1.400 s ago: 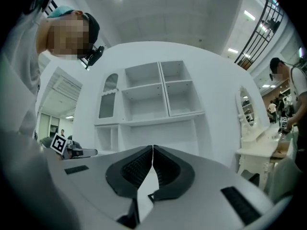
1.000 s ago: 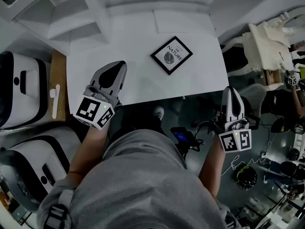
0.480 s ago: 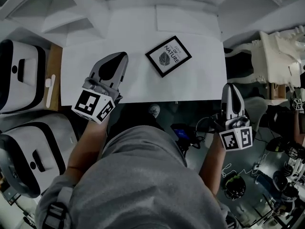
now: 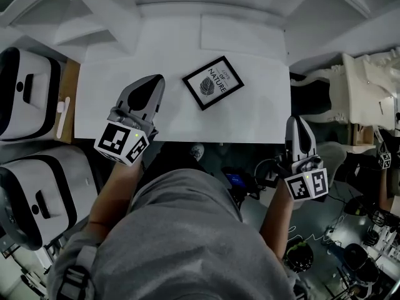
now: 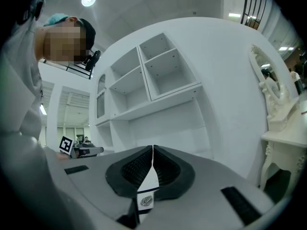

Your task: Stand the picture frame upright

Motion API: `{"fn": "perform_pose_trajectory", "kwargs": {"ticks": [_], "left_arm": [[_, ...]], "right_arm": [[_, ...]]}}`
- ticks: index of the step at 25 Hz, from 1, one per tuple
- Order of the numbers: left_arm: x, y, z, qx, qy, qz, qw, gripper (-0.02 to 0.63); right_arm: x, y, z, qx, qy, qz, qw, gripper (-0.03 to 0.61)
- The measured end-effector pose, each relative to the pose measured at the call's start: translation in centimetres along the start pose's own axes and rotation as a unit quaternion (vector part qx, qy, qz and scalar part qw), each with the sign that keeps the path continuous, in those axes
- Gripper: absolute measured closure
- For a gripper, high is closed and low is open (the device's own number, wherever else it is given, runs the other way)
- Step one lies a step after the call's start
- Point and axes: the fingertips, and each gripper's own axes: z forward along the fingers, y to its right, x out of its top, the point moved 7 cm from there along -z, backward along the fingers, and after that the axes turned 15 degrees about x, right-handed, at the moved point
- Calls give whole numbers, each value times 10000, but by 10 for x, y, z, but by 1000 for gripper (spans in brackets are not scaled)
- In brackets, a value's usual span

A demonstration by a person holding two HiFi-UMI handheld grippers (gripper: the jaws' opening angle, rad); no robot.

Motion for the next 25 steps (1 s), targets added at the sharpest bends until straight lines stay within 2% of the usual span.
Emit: {"fn": "perform_pose_trajectory", "kwargs": {"ticks": [13,25], "left_arm": [[-6,5,18,-137,-103,131,9998,607],[4,-14,64,-464,-60,108,9988,607]], "right_arm": [[-14,-1,-2,-92,-57,242,9996,551],[-7,16,34,-336,-92,403,9986,551]]}}
